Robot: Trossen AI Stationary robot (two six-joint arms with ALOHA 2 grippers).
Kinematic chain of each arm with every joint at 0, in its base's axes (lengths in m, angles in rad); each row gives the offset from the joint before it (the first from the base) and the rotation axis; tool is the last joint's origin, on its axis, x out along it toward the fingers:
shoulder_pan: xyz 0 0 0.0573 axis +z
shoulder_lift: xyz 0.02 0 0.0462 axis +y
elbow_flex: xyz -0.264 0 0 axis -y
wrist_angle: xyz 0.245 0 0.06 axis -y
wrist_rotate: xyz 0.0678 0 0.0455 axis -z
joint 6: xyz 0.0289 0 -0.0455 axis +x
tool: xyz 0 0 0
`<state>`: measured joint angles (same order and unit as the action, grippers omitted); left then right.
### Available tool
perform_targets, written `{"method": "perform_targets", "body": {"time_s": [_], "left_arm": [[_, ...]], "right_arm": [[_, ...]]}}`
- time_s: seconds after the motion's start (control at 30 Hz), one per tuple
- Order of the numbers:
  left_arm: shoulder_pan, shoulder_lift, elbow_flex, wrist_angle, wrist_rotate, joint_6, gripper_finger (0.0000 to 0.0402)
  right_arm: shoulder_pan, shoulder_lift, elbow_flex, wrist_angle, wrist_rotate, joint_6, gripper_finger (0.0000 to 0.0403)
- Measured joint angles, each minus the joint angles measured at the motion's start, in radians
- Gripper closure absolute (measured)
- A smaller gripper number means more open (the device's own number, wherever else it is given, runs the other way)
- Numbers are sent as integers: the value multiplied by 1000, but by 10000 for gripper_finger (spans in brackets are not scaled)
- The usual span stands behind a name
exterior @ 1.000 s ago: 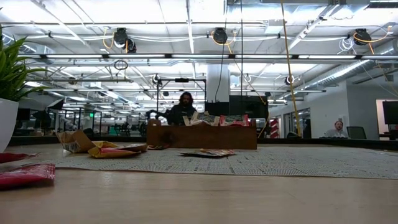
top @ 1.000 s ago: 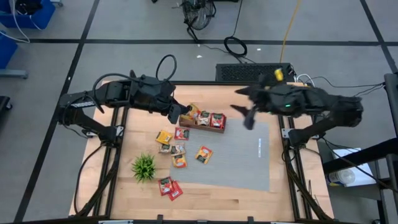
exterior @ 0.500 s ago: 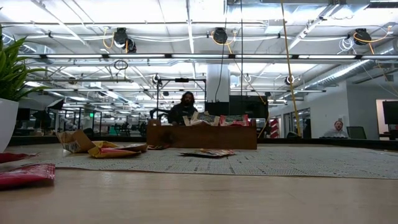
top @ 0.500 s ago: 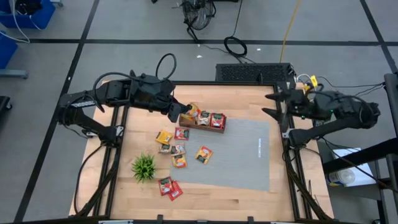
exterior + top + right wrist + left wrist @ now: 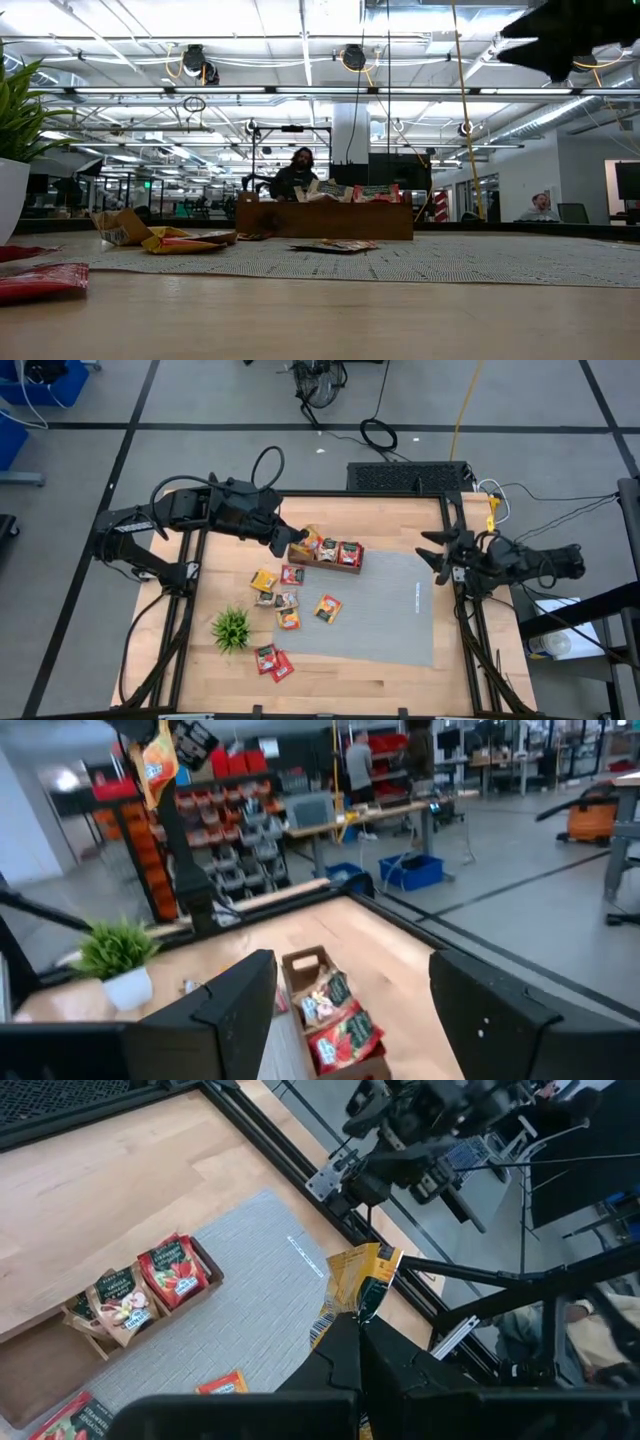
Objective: Pick & Place Tea
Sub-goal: Put the yellow tea bag into the left section of the wooden organizer
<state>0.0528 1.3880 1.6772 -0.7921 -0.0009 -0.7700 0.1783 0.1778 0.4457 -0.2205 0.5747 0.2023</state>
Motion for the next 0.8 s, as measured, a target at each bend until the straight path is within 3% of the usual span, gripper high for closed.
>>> {"method": "perform_targets", "body": {"time_s": [0.27,0.73,0.8], "left_arm": [[0,0,0,-25,2,-10,401],[-1,-1,0,-27,4,-30,401],[-1,-1,0,-28,4,-33,401]], "right_arm": [[0,-175,-223,108,-28,40,157],[1,-176,-398,282,12,65,157],[0,-177,-425,304,57,79,157]]}}
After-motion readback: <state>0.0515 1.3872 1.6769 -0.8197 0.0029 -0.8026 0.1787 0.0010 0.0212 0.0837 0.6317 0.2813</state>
